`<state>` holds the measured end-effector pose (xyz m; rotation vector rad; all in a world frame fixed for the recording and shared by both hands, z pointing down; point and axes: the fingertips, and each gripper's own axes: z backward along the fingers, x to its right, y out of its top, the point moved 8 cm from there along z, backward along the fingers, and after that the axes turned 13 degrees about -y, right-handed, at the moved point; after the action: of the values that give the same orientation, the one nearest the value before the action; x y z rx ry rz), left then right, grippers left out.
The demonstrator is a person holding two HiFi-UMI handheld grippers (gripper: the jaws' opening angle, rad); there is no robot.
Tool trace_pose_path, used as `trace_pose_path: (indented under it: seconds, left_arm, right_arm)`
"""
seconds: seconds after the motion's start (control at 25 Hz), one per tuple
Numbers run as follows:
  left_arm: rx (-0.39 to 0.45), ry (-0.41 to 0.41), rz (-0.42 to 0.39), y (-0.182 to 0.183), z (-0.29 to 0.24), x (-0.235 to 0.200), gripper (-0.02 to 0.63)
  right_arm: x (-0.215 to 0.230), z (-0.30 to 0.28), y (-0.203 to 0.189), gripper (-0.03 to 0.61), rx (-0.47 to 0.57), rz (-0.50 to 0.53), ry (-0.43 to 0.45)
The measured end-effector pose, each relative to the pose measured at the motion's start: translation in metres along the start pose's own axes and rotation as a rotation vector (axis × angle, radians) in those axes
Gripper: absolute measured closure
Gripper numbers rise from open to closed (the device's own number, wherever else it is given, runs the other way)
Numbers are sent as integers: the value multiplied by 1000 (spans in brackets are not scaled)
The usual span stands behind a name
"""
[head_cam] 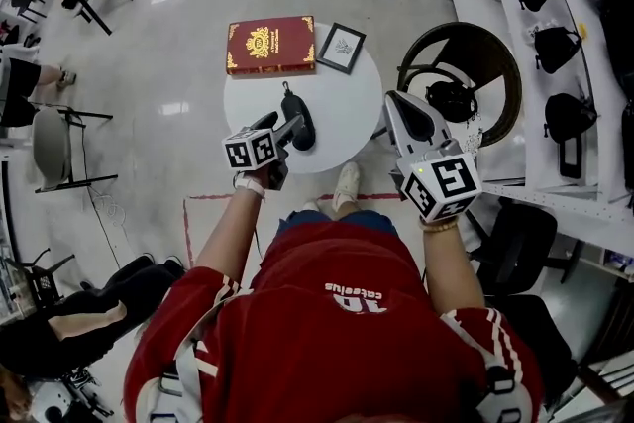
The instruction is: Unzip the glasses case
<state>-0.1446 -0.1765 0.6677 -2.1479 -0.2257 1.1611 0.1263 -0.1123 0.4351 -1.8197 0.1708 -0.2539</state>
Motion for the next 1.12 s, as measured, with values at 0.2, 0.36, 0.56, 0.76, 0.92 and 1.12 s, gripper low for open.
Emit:
trace_pose_path:
  seconds: [0.2,0.36,0.56,0.76,0.92,1.12]
  left_arm:
    - [-48,55,65,-21,-23,-29,282]
    - [-84,94,96,-35,-40,-51,275]
    - [-120,141,131,-46,-57,-74,267]
    - [-153,160,141,-51,-75,-81,267]
    - [-176,175,152,-52,-87,-82,254]
    - [-210,223,132,-53,-96,-74,241]
  right_arm:
    - [16,-17,-6,563,-24,-5,15]
    - [27,-32,-13,563,-44,-2,29]
    - [37,-46,-19,563,-74,4,51]
    - [53,-60,-23,563,-100,-2,56]
    - [61,-70,-25,563,-113,-12,68]
    - [67,-78,-27,563,-120,-23,90]
